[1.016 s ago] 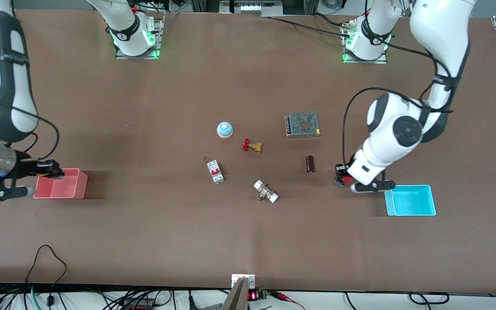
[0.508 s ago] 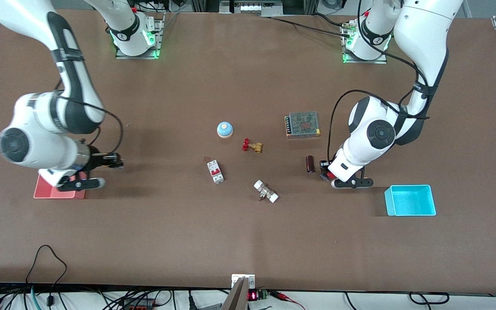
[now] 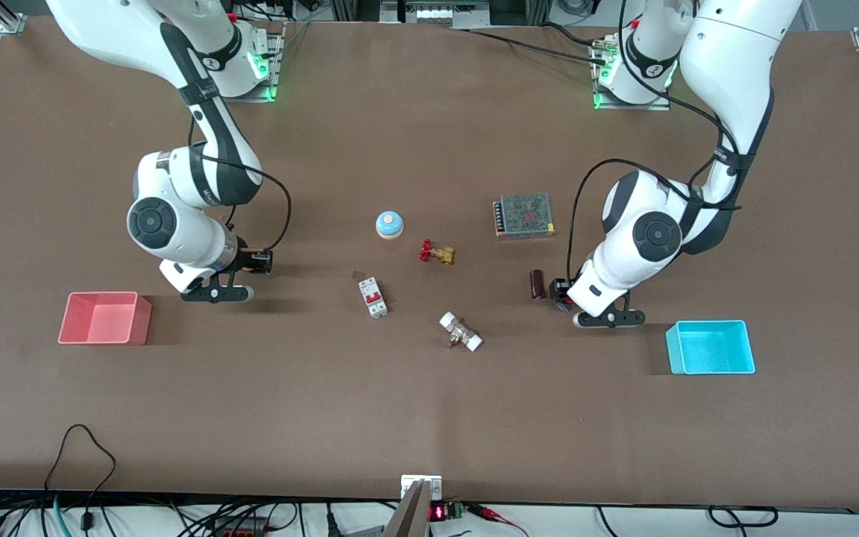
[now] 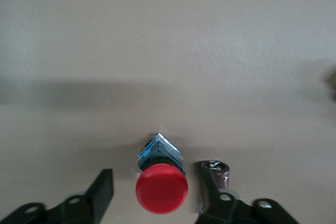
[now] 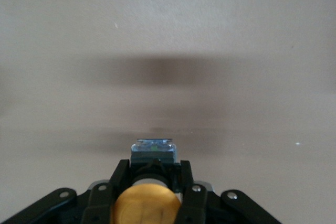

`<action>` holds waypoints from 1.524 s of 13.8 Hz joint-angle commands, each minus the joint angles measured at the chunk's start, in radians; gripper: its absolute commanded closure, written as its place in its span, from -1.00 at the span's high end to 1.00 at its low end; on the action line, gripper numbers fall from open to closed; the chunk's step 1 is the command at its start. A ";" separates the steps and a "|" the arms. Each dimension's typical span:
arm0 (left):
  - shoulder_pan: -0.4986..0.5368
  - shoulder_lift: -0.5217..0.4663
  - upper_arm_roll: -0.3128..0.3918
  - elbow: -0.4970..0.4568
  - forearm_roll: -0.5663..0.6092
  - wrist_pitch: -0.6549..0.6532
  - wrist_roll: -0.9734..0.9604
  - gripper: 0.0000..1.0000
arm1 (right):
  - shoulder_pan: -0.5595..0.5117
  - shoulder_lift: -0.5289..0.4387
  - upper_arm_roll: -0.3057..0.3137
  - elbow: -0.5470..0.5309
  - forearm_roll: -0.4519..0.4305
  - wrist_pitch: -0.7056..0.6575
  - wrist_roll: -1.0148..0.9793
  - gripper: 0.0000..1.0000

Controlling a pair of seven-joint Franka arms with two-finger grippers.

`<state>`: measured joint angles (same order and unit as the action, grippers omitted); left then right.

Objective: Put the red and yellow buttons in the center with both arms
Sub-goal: 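Set the red button down with the left gripper while the right gripper lowers, then release the yellow button with the right gripper while the left gripper withdraws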

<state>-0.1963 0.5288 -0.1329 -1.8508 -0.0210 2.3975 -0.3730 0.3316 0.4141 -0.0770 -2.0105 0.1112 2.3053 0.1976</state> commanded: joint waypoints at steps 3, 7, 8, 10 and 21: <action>0.027 -0.096 0.015 0.002 0.018 -0.026 -0.006 1.00 | 0.060 -0.031 -0.010 -0.070 0.005 0.049 0.120 -0.38; 0.124 -0.200 0.012 0.045 0.018 -0.184 0.103 1.00 | 0.058 -0.005 -0.015 -0.070 -0.008 0.054 0.109 -0.38; 0.147 -0.225 0.012 0.054 0.018 -0.223 0.149 1.00 | 0.058 -0.002 -0.015 -0.068 -0.027 0.054 0.108 -0.38; 0.195 -0.277 0.012 0.059 0.018 -0.259 0.221 1.00 | 0.056 0.011 -0.015 -0.068 -0.054 0.054 0.109 -0.38; 0.311 -0.342 0.013 0.307 0.018 -0.635 0.468 1.00 | 0.053 -0.069 -0.020 -0.039 -0.053 0.054 0.125 1.00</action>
<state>0.0974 0.1785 -0.1126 -1.6016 -0.0182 1.8247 0.0521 0.3830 0.4120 -0.0930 -2.0413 0.0717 2.3652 0.3059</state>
